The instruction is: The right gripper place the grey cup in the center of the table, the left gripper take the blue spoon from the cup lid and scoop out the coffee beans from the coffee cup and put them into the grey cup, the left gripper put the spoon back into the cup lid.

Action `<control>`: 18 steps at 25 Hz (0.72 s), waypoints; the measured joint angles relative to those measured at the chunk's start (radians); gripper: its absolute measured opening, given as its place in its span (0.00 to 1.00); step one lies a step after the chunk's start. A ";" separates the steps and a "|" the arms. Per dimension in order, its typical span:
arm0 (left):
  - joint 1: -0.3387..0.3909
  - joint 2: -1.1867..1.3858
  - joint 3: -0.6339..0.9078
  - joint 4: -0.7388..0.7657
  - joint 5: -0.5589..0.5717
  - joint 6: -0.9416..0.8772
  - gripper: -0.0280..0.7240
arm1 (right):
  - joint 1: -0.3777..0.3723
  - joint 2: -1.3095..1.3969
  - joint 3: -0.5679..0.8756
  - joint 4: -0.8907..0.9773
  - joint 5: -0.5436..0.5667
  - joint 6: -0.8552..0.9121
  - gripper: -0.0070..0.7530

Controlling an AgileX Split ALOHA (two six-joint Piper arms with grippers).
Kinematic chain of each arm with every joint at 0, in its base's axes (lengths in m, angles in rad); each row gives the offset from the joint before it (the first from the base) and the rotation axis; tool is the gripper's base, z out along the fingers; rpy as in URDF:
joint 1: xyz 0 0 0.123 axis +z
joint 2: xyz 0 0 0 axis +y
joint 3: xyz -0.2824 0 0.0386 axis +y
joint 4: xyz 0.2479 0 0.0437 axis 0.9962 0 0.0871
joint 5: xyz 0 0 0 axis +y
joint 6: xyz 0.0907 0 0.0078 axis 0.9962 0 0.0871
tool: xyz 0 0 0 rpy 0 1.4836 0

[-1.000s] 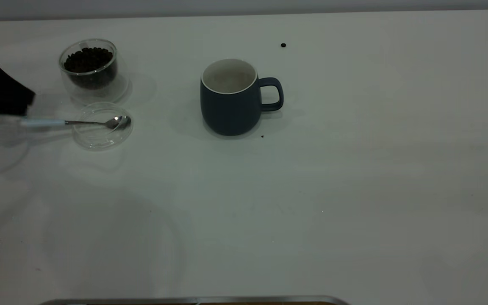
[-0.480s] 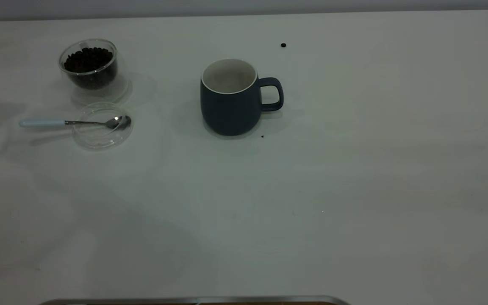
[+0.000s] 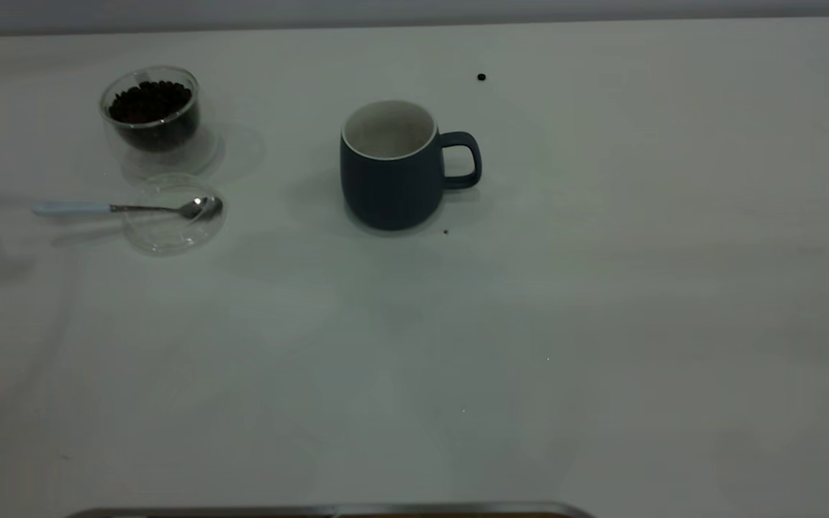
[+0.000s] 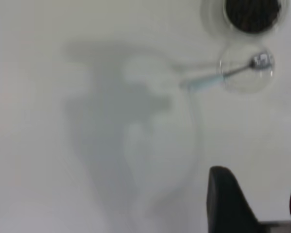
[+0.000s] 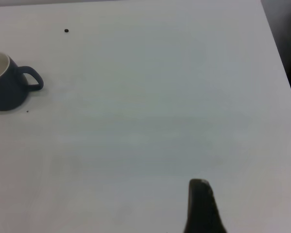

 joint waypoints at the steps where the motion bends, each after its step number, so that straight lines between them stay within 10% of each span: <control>1: -0.029 -0.028 0.001 0.005 0.000 -0.025 0.55 | 0.000 0.000 0.000 0.000 0.000 0.000 0.71; 18: -0.159 -0.790 0.732 0.041 -0.011 -0.063 0.55 | 0.000 0.000 0.000 0.000 0.000 -0.001 0.71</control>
